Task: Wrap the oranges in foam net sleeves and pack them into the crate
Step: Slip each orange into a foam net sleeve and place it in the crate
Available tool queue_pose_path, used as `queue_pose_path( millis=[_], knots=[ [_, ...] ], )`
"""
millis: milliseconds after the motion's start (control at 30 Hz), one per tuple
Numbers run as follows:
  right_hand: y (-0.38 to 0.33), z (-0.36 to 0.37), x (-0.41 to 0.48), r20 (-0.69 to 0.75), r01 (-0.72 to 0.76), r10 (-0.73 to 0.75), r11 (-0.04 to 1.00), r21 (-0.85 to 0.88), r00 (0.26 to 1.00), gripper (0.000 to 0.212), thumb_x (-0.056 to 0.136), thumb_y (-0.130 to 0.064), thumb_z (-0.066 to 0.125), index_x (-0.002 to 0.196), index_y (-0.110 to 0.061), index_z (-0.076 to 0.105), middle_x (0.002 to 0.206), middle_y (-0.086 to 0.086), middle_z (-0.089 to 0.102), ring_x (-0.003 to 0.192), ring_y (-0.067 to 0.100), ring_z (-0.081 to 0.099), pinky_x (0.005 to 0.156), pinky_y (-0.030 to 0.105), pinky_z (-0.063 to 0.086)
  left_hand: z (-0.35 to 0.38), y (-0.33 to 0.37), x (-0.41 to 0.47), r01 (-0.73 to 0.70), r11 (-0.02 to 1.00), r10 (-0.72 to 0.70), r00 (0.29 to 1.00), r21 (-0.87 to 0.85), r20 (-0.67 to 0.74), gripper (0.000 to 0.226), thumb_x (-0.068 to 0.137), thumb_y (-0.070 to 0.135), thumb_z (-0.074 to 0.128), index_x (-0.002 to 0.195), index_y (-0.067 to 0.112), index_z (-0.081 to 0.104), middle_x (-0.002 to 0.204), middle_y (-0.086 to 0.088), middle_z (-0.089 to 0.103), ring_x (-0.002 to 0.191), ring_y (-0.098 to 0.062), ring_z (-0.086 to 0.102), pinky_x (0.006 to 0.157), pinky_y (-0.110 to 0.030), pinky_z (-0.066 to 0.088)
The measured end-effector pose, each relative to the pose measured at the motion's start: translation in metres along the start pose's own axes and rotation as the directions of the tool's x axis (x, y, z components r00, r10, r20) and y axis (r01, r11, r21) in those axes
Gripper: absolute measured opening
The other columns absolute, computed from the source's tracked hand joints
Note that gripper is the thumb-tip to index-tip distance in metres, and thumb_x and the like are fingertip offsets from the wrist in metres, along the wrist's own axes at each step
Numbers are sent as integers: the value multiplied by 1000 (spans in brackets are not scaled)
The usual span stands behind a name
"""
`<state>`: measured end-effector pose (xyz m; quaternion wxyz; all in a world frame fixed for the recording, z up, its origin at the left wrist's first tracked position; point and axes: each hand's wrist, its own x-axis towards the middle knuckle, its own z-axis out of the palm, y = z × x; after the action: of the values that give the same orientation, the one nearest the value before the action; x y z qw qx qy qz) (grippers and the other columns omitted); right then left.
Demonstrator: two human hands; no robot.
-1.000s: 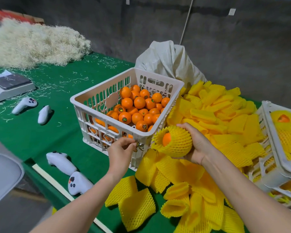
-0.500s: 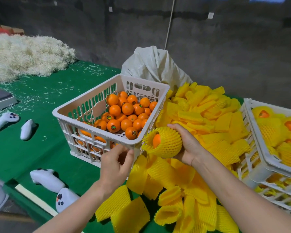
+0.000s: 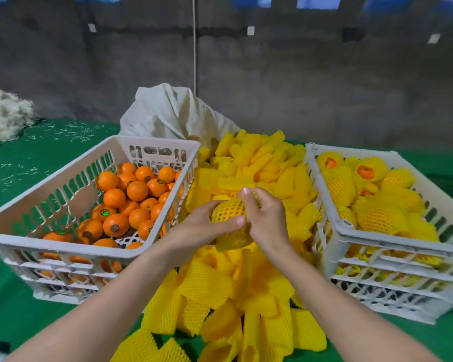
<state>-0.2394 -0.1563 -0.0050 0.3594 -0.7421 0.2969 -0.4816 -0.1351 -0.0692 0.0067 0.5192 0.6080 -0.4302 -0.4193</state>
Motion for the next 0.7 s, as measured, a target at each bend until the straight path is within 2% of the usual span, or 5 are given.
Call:
queue_pose_path(
  millis=[133, 233, 367, 567, 700],
  knots=[
    [0, -19, 8, -8, -128, 130, 984, 125, 991, 20, 92, -32, 57, 104, -17, 60, 106, 3, 64, 95, 9, 58, 83, 31, 48, 12, -1, 21, -109, 993, 112, 990, 34, -84, 57, 50, 44, 76, 102, 34, 54, 102, 11, 62, 81, 6, 64, 62, -12, 51],
    [1, -39, 17, 213, -466, 415, 796, 387, 885, 76, 61, -53, 68, 127, -33, 39, 132, 0, 50, 116, 12, 51, 92, 33, 48, 24, 3, 32, -247, 968, 251, 947, 42, -200, 61, 55, 36, 73, 112, 27, 51, 101, 14, 56, 76, 17, 59, 58, -7, 48],
    [10, -57, 24, 447, -598, 400, 583, 550, 800, 69, 63, -30, 77, 125, -28, 45, 113, 4, 64, 103, 25, 62, 83, 48, 52, 49, 12, 49, -418, 878, 469, 846, 232, -253, 74, 57, 32, 75, 121, 19, 40, 104, 19, 47, 86, 26, 50, 66, 2, 39],
    [38, -79, 45, 134, -444, 464, 665, 601, 876, 41, 77, -15, 73, 113, -26, 56, 112, 1, 66, 104, 22, 62, 81, 38, 56, 78, 19, 76, -419, 815, 446, 894, 400, 27, 92, 72, 41, 64, 149, 18, 20, 141, 11, 35, 124, -2, 37, 84, 5, 32],
    [62, -119, 75, -149, -377, 540, 733, 566, 828, 47, 70, -34, 76, 109, -31, 50, 122, -5, 59, 100, 12, 60, 87, 39, 50, 108, 10, 90, -427, 770, 465, 884, 475, 41, 64, 91, 14, 58, 147, 14, 27, 144, -5, 41, 131, -19, 41, 104, -32, 39]
  ],
)
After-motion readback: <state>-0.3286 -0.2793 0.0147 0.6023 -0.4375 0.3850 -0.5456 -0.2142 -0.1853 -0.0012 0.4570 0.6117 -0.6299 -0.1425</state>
